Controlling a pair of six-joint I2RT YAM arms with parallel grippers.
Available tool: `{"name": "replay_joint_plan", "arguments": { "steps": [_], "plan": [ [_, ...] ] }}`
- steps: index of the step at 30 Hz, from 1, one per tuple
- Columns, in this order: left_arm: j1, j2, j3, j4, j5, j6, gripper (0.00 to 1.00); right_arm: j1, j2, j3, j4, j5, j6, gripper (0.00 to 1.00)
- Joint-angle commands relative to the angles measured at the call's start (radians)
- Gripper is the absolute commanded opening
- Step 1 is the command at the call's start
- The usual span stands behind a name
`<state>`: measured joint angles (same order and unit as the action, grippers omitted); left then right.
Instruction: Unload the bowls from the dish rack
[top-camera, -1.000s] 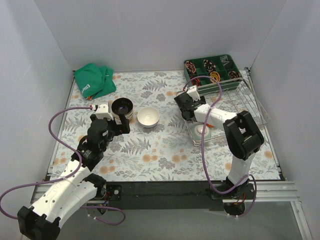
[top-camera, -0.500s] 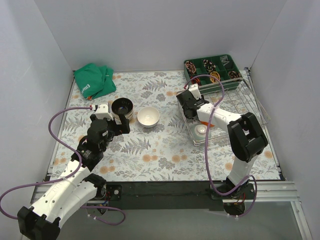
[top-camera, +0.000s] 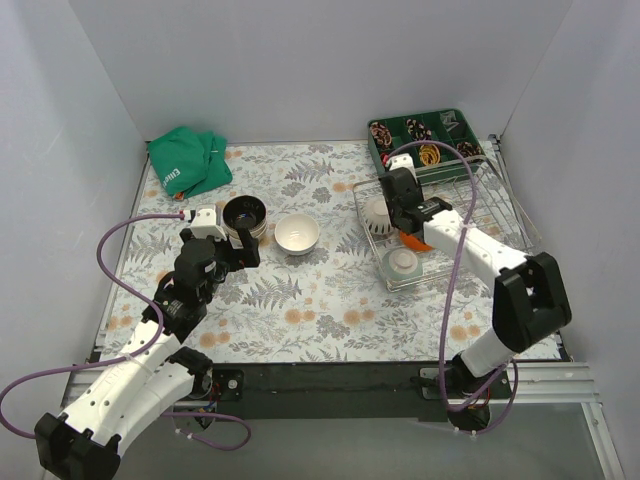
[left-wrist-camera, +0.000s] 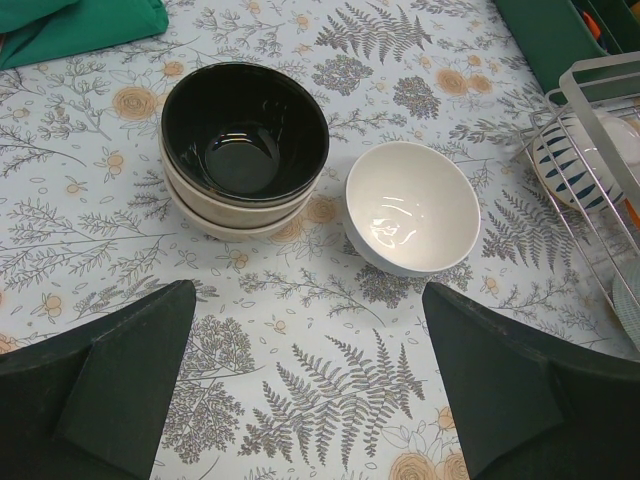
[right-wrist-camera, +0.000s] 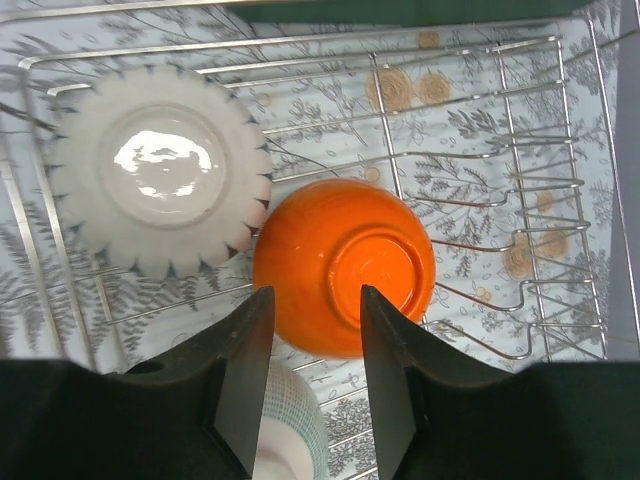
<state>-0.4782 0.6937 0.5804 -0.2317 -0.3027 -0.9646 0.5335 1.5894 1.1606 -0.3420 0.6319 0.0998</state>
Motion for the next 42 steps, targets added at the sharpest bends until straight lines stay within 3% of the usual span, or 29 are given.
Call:
{"name": "replay_joint_plan", "arguments": {
  "steps": [1,9,16,23,35,40,42],
  "plan": [
    [-0.002,-0.003,-0.002,0.012,0.008,0.007,0.98,0.003,-0.130,-0.024,-0.029,-0.145,-0.009,0.48],
    [-0.003,0.001,-0.002,0.012,0.011,0.007,0.98,0.003,-0.255,-0.136,-0.153,-0.325,0.052,0.48],
    [-0.002,0.009,-0.002,0.012,0.010,0.009,0.98,0.003,-0.313,-0.251,-0.158,-0.343,0.078,0.46],
    [-0.002,0.020,-0.004,0.011,-0.003,0.010,0.98,0.002,-0.267,-0.289,-0.051,-0.368,0.087,0.44],
    [-0.002,0.030,-0.004,0.011,-0.016,0.012,0.98,-0.066,-0.198,-0.207,0.103,-0.339,0.093,0.44],
    [-0.002,0.035,-0.004,0.011,-0.007,0.012,0.98,-0.081,-0.299,-0.214,0.058,-0.396,0.097,0.48],
    [-0.003,0.035,-0.002,0.011,-0.003,0.012,0.98,-0.101,-0.342,-0.220,0.011,-0.431,0.106,0.59]
  ]
}}
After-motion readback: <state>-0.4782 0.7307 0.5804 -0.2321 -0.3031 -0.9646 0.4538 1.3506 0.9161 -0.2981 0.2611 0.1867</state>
